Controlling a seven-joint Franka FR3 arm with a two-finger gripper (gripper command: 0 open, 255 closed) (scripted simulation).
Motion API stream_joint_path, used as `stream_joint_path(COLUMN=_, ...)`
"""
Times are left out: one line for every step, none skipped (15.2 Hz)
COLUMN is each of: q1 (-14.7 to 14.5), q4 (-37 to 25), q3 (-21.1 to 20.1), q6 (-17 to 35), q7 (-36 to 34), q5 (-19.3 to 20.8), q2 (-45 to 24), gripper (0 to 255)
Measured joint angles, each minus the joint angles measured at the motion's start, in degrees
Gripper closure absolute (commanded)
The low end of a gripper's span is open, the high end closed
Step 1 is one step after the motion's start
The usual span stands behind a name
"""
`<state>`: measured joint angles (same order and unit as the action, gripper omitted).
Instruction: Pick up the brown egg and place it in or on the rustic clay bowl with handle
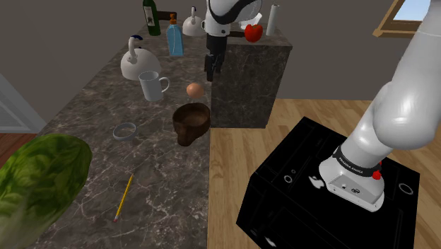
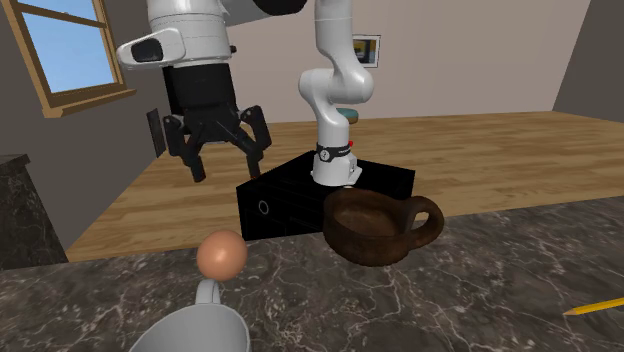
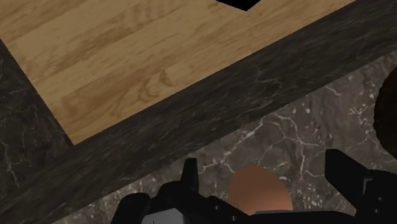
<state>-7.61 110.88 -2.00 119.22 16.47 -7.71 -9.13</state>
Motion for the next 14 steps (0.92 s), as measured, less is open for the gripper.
stream_joint_path(q1=-0.18, q4=-1.67, q3=-0.26, q6=0.33, q7=0.71, q5=-0.05, q2=-1.78, gripper=0)
stream_joint_path(q1=-0.23, q4=-3.76, q3=-0.45, q6=0.59, q7=1.6, q5=-0.1, q2=-3.9, gripper=0)
stream_joint_path(q1=-0.52, q4=-6.41, q3=-0.78, q6=0.87, q7=2.07, q5=-0.08, q2=-6.54, gripper=0)
stream_joint_path(q1=-0.71, q4=-8.34, q3=-1.07, q6=0.93, q7=2.69, q5=-0.07, q2=-8.34, gripper=0)
stream_joint_path(q1=-0.82, q4=-10.06, q3=-1.32, q6=0.9, q7=3.42, q5=-0.08, q2=-9.8, gripper=0)
stream_joint_path(q1=-0.98, q4=-12.26, q3=-1.56, q6=0.94, q7=4.02, q5=-0.01, q2=-11.8, gripper=0)
stream_joint_path(q1=-1.15, q4=-13.39, q3=-1.73, q6=1.26, q7=4.23, q5=0.04, q2=-13.14, gripper=0)
stream_joint_path(q1=-1.3, q4=-13.42, q3=-1.84, q6=1.95, q7=4.32, q5=0.04, q2=-13.82, gripper=0)
stream_joint_path(q1=-1.4, q4=-13.59, q3=-1.91, q6=2.41, q7=4.36, q5=0.05, q2=-14.42, gripper=0)
stream_joint_path(q1=-1.41, q4=-13.73, q3=-1.92, q6=2.97, q7=4.49, q5=0.04, q2=-15.08, gripper=0)
stream_joint_path(q1=-1.47, q4=-13.64, q3=-1.95, q6=3.48, q7=4.5, q5=0.04, q2=-15.51, gripper=0)
stream_joint_path(q1=-1.53, q4=-13.21, q3=-1.98, q6=4.2, q7=4.54, q5=0.01, q2=-15.79, gripper=0)
stream_joint_path(q1=-1.55, q4=-12.93, q3=-1.99, q6=4.82, q7=4.6, q5=-0.02, q2=-16.12, gripper=0)
stream_joint_path(q1=-1.58, q4=-12.78, q3=-2.01, q6=5.4, q7=4.64, q5=-0.04, q2=-16.55, gripper=0)
